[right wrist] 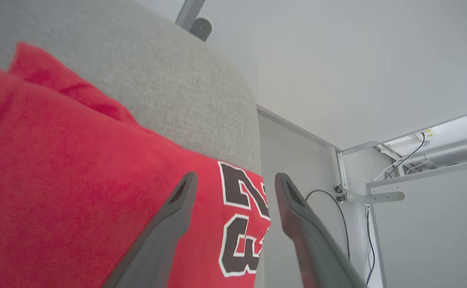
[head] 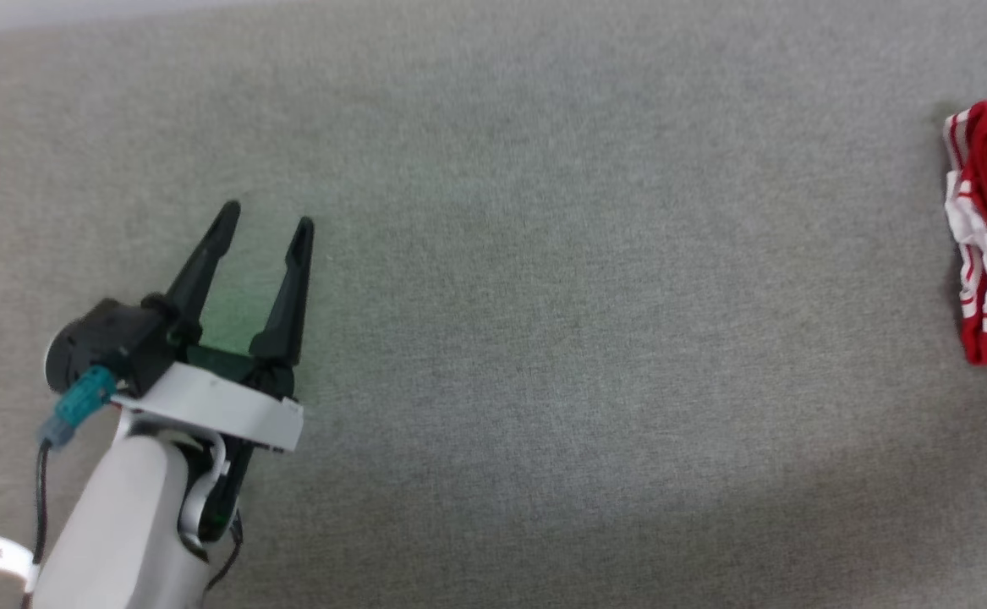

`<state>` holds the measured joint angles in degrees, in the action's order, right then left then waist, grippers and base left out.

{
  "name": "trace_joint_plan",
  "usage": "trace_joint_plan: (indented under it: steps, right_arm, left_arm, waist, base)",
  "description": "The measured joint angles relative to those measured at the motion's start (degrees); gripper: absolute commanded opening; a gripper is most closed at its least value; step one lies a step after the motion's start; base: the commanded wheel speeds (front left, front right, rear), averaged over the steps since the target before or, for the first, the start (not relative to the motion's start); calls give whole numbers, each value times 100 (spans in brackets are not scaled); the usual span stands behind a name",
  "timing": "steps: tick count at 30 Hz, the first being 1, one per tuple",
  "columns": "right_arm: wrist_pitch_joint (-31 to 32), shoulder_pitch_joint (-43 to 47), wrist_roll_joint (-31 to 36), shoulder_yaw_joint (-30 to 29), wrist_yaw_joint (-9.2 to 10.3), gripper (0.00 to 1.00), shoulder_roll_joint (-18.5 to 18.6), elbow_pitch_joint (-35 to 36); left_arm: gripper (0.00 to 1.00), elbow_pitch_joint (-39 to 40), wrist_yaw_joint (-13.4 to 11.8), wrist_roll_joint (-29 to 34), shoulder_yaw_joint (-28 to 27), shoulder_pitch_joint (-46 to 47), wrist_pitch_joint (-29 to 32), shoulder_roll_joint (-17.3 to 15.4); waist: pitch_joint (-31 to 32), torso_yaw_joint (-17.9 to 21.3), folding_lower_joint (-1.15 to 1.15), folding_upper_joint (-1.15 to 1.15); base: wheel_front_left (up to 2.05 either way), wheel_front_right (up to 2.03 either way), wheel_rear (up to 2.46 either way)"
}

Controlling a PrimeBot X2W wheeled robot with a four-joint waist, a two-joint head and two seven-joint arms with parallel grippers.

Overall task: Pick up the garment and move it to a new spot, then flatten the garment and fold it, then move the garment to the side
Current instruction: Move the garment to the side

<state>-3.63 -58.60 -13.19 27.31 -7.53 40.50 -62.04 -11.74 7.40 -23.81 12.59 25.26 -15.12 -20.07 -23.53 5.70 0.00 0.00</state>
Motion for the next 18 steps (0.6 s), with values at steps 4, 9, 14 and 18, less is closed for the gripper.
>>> trace_joint_plan:
  steps: [4,9,14,18]
  right_arm:
    - [-274,-3,-189,-107,0,100,-218,-20]
    - [-690,263,-477,-215,0,100,-485,29]
    - [-1058,860,-832,-328,0,100,-809,378]
    - [-1126,1429,-1021,-497,1,100,-964,906]
  left_arm:
    - [100,-46,0,-67,-156,-245,0,48]
    - [100,-182,0,-138,-423,-601,0,102]
    - [100,-227,-10,11,-775,-1076,-1,158]
    - [100,-204,-11,73,-989,-1447,-1,200]
  waist:
    - [283,-29,0,0]
    - [680,-97,0,0]
    - [1167,-207,0,0]
    - [1478,-286,0,0]
  base:
    - [0,0,0]
    - [0,0,0]
    - [0,0,0]
    - [0,0,0]
